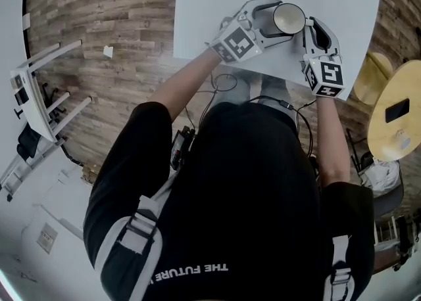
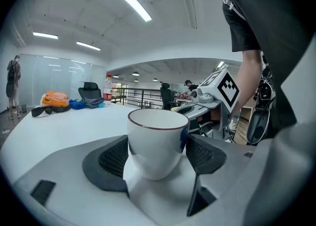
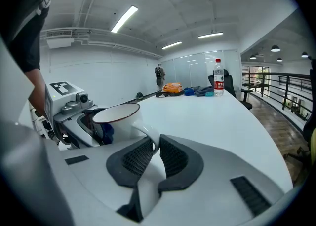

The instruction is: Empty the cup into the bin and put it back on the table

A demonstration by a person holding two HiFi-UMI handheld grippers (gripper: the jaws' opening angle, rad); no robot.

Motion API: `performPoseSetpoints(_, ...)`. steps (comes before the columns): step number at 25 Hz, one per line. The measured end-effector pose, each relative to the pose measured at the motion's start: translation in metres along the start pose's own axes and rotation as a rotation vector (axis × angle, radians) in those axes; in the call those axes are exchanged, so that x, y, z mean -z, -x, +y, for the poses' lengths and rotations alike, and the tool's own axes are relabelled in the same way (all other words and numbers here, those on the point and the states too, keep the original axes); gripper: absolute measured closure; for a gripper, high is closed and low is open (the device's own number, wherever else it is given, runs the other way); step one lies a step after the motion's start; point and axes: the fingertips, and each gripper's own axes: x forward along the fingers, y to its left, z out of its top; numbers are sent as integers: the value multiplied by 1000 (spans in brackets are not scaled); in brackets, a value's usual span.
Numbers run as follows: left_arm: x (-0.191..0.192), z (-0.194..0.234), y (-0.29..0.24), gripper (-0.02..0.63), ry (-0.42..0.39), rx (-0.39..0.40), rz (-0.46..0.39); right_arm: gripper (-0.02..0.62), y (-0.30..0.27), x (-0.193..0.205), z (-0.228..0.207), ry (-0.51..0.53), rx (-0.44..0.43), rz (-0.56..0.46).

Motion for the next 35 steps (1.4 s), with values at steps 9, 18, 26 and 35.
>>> performPoseSetpoints(9,10,-8,15,249,33,62,-21,495,-1,11,-2,-60,14,-11)
performPoseSetpoints(18,-6,-4,51,249,33,6,-29,472,19,10,12,36,55,57)
performPoseSetpoints(26,-53,-4,89,249,150,-134,-125,471,64,-20,7,26,73,16)
performPoseSetpoints(35,-172,3,126,543,183,-428,-298,474,119,-157,24,-20,36,-313)
